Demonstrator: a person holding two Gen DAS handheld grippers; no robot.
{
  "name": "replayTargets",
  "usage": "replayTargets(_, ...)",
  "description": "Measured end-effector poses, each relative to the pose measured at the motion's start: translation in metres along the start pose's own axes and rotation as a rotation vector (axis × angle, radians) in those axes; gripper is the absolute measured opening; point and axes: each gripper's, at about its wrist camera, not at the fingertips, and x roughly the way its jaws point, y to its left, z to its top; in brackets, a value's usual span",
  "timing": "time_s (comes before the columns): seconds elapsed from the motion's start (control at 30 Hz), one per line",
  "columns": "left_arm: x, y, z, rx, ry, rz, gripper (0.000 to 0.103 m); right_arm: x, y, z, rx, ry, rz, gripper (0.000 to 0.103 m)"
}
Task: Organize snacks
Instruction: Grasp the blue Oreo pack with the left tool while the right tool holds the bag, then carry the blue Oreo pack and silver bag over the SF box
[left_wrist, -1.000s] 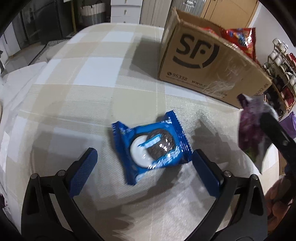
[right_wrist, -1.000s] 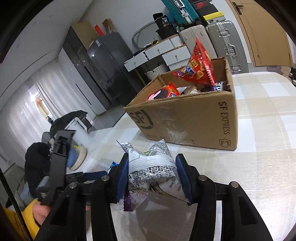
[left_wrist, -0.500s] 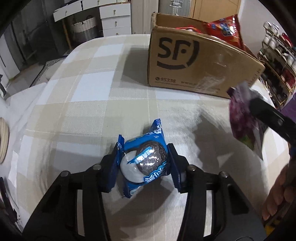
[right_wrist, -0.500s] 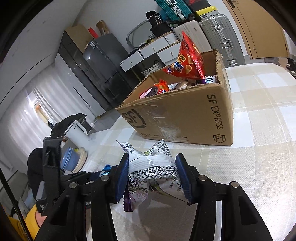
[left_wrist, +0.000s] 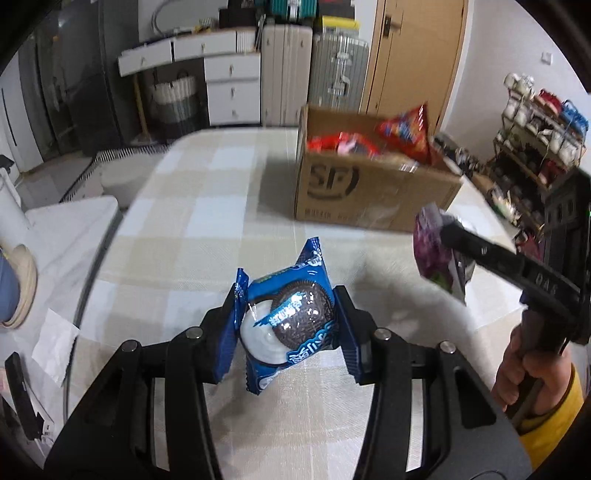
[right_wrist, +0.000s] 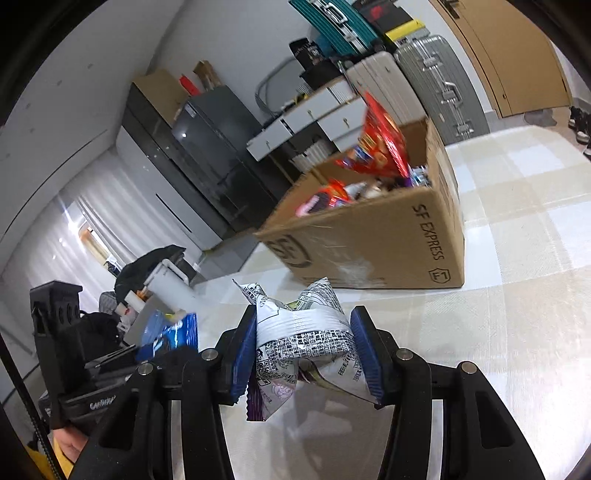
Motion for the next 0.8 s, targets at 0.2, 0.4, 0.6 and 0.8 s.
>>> replayTargets(0.2,-0.048,-0.013,-0.003,0.042,-0.077,-0.027,0.044,-0.048,0.046,-0.008,-0.071,-0.063,0.006,0.051)
replayTargets(0.4,-0.085,-0.023,-0.018,0.073,-0.125,-0.021,0.044,-0.077,0.072,-0.026,-0.086,-0.081,-0.004,0.051)
replayTargets(0.6,-0.105,-0.022,-0.033,0.067,-0.139,-0.069,0.044,-0.093,0.083,-0.040,-0.075,-0.074,-0.031,0.051)
replayTargets(0.8,-0.117,-0.012,-0.027,0.060,-0.166,-0.094,0.044,-0.106,0.109,-0.028,-0.140,-0.102,-0.037,0.051)
